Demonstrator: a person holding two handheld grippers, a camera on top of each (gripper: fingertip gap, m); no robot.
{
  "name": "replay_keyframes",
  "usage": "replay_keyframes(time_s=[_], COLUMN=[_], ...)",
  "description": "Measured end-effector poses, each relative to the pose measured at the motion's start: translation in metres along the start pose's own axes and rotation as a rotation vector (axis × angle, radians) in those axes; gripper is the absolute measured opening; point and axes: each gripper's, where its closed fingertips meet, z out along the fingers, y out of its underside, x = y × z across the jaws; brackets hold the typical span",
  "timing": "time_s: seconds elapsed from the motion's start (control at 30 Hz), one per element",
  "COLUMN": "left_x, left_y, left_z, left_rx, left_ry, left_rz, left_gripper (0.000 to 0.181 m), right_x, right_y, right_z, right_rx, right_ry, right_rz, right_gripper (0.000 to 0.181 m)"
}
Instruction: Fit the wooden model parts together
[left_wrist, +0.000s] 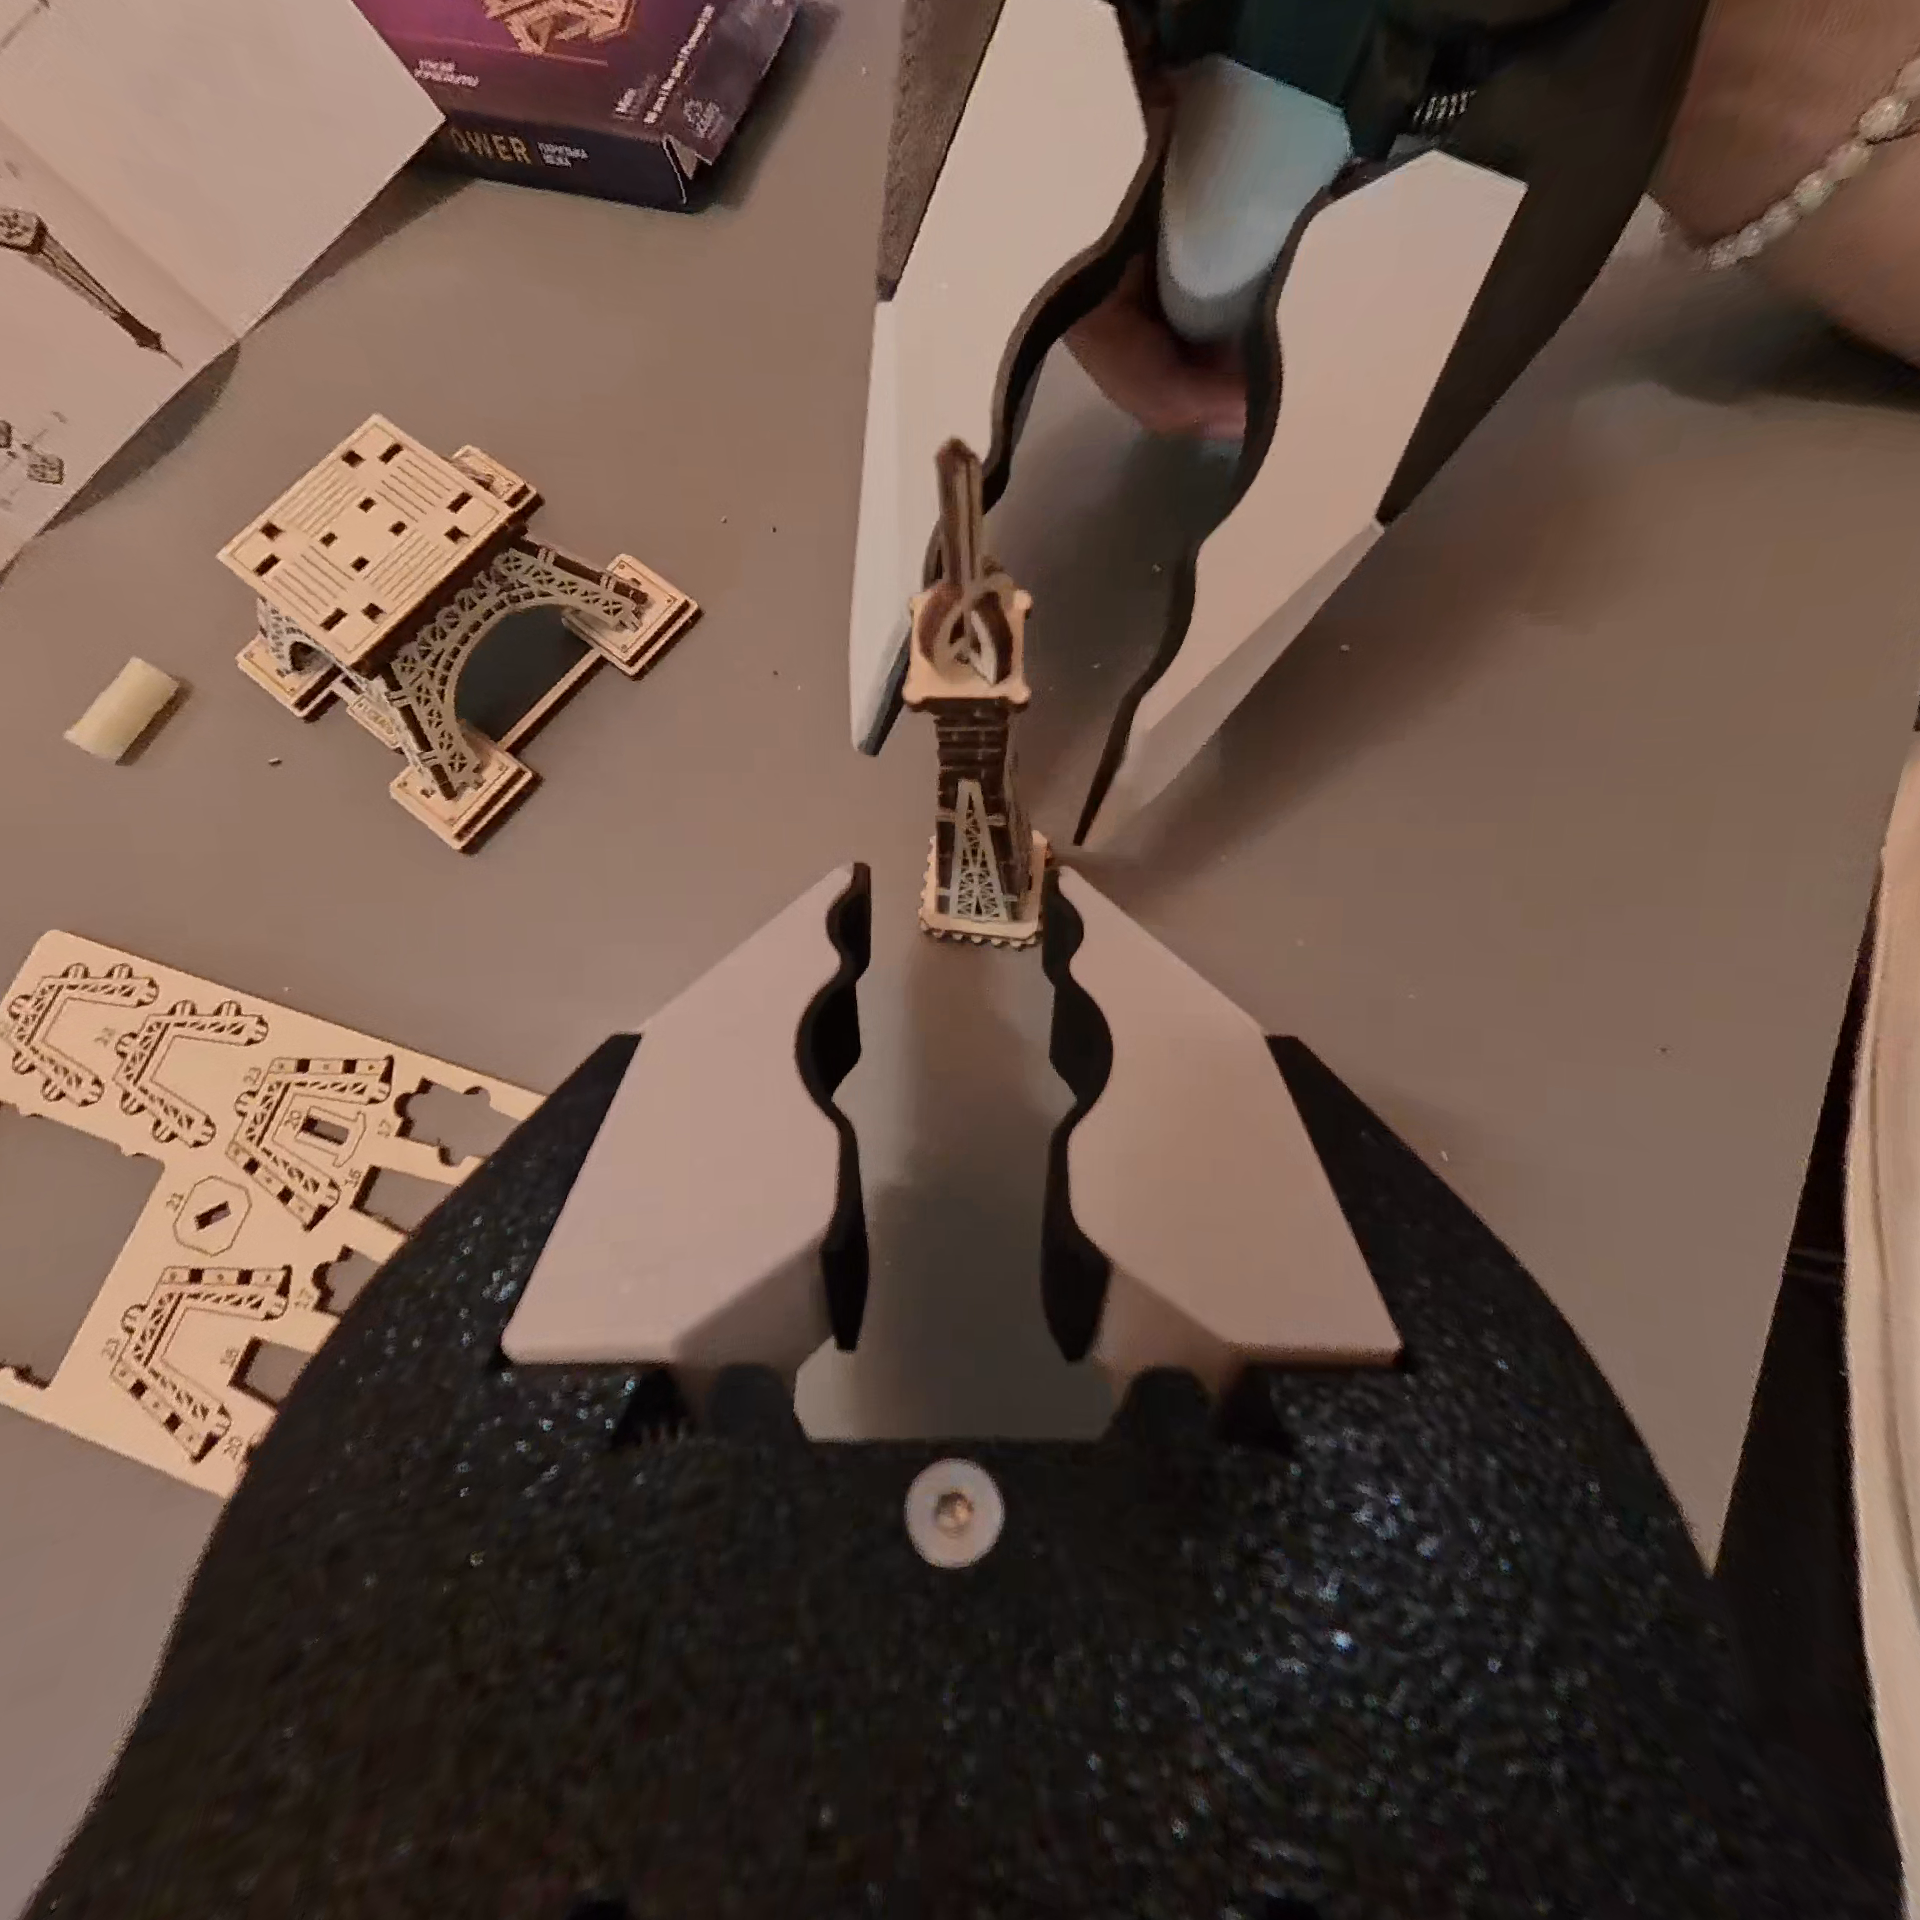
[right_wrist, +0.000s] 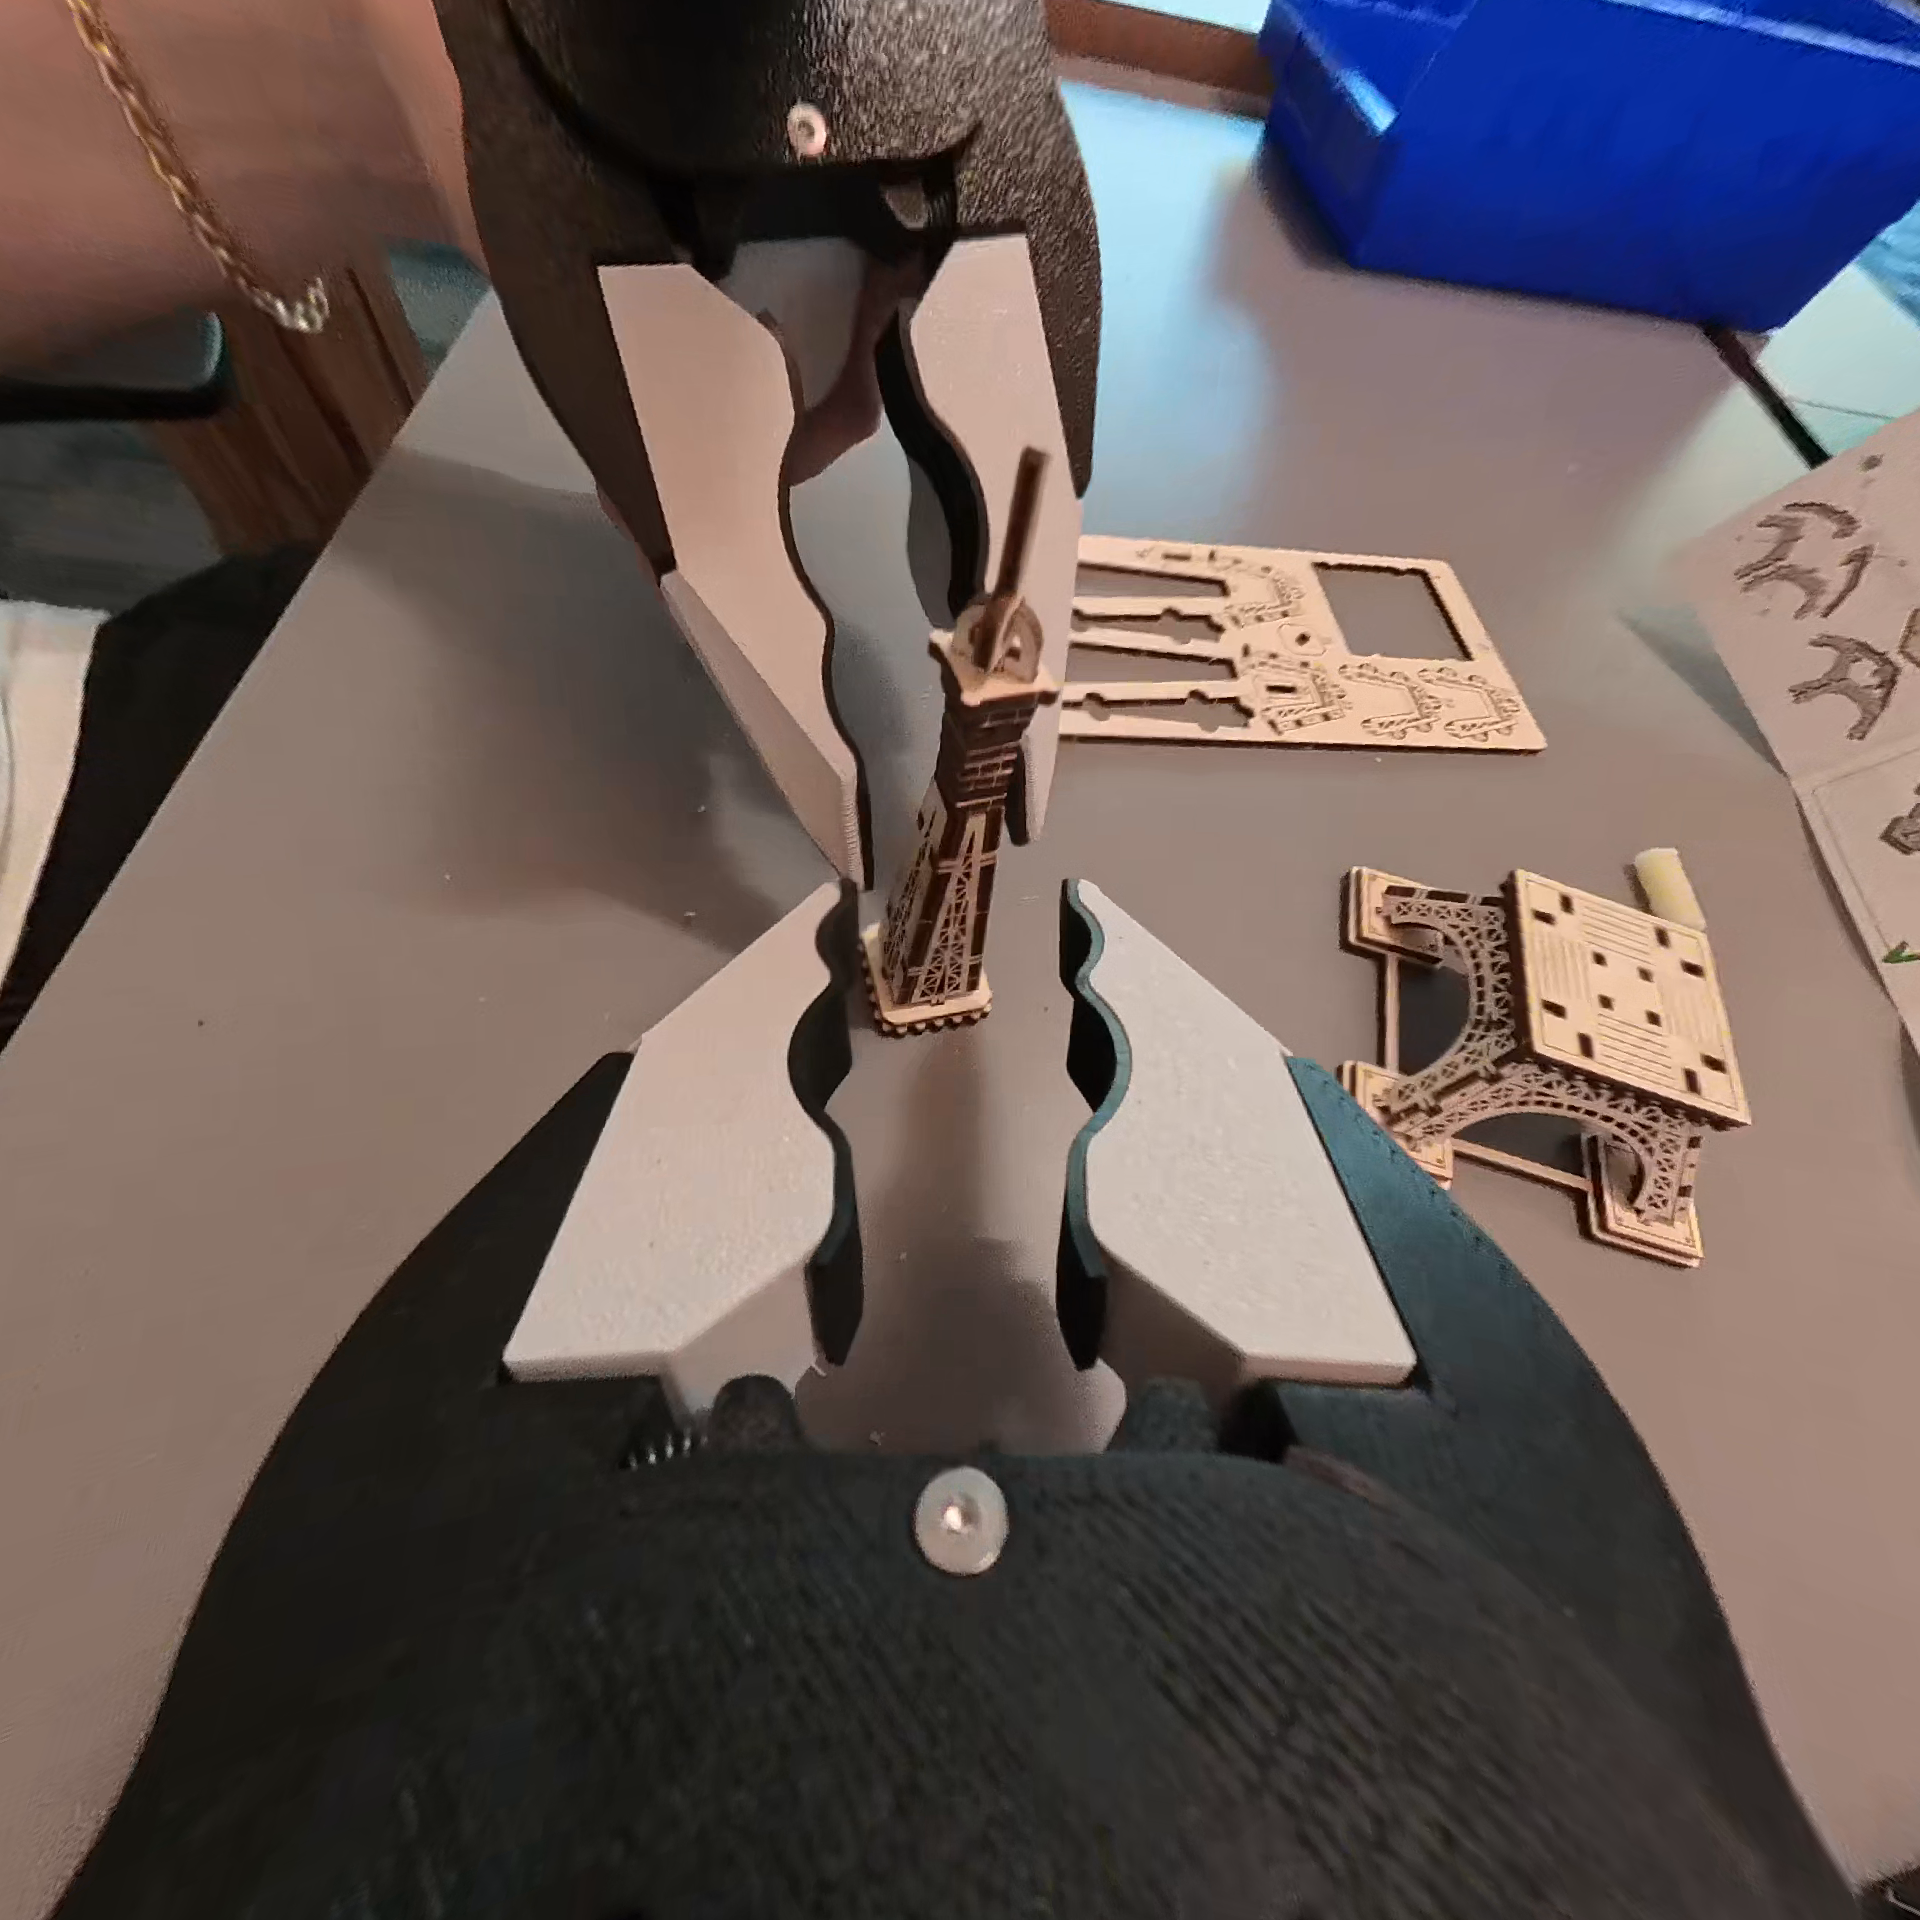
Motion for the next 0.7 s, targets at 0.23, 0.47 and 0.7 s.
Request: replay_keyframes(time_s=[0.23, 0.47, 0.7], left_x=[-0.0022, -0.0033, -0.0040], left_y=[-0.0045, -0.0050, -0.0038], left_z=[0.0070, 0.0094, 0.0105], left_rx=[0.032, 0.003, -0.110], left_ry=[0.003, 0.045, 0.058], left_rz=[0.041, 0.043, 0.026], left_gripper=[0.015, 0.013, 0.014], right_x=[0.0034, 0.0064, 0.0068], right_y=[0.0036, 0.0053, 0.0076], right_z=[0.0043, 0.0045, 0.0054], right_rx=[-0.033, -0.019, 0.005], right_ry=[-0.013, -0.054, -0.130], right_rz=[-0.021, 0.037, 0.080], right_gripper=[0.014, 0.013, 0.013])
